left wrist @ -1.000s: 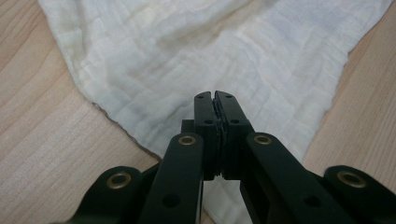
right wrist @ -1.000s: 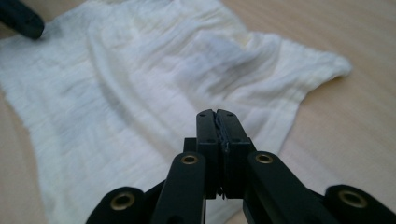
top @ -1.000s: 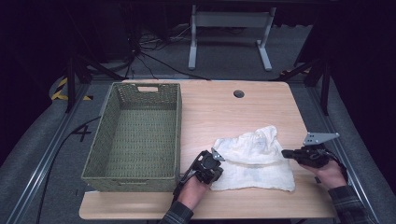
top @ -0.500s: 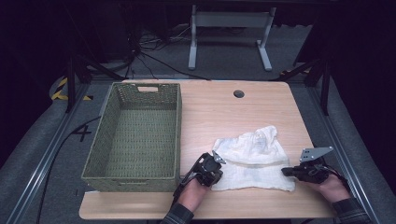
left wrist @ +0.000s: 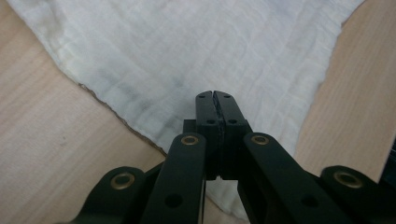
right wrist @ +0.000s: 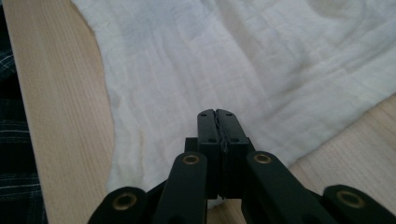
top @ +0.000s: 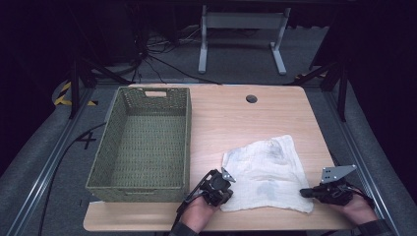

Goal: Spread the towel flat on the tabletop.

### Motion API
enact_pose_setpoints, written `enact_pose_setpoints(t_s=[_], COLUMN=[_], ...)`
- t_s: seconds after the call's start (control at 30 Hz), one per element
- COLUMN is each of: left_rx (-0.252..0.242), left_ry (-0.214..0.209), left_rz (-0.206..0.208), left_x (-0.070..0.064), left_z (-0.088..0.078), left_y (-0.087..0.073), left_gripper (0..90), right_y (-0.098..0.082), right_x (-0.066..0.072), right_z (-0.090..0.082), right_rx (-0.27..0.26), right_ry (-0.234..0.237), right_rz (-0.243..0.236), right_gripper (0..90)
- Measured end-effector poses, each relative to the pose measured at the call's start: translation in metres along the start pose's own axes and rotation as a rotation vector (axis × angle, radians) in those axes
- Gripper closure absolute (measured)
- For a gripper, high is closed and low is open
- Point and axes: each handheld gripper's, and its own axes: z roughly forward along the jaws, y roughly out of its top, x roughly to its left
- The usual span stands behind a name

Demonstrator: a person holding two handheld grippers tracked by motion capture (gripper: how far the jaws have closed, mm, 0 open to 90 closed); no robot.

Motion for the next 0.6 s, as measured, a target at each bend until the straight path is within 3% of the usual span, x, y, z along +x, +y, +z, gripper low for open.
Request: enact_pose_setpoints(t_s=[0.3,0.43,0.6], left_rx=[0.007,-0.058,-0.127], left_ry=[-0.043,-0.001,0.092], left_rz=[-0.006,-0.038,-0.077], left_x=[-0.008,-0.003,0.01], left_z=[-0.004,-0.008,-0.008], left_y=[-0.009,0.001,0.024], left_gripper=[89.7,84.1,79.6], right_y=[-0.007,-0.001,0.007], right_x=[0.01,0.007,0.003], right_z=[-0.004,-0.006,-0.004], right_rx=[0.007,-0.02,-0.036], right_ry=[0.015,-0.002,-0.007], right_rz=[-0.018,-0.016,-0.018], right_gripper=[89.6,87.5,85.5])
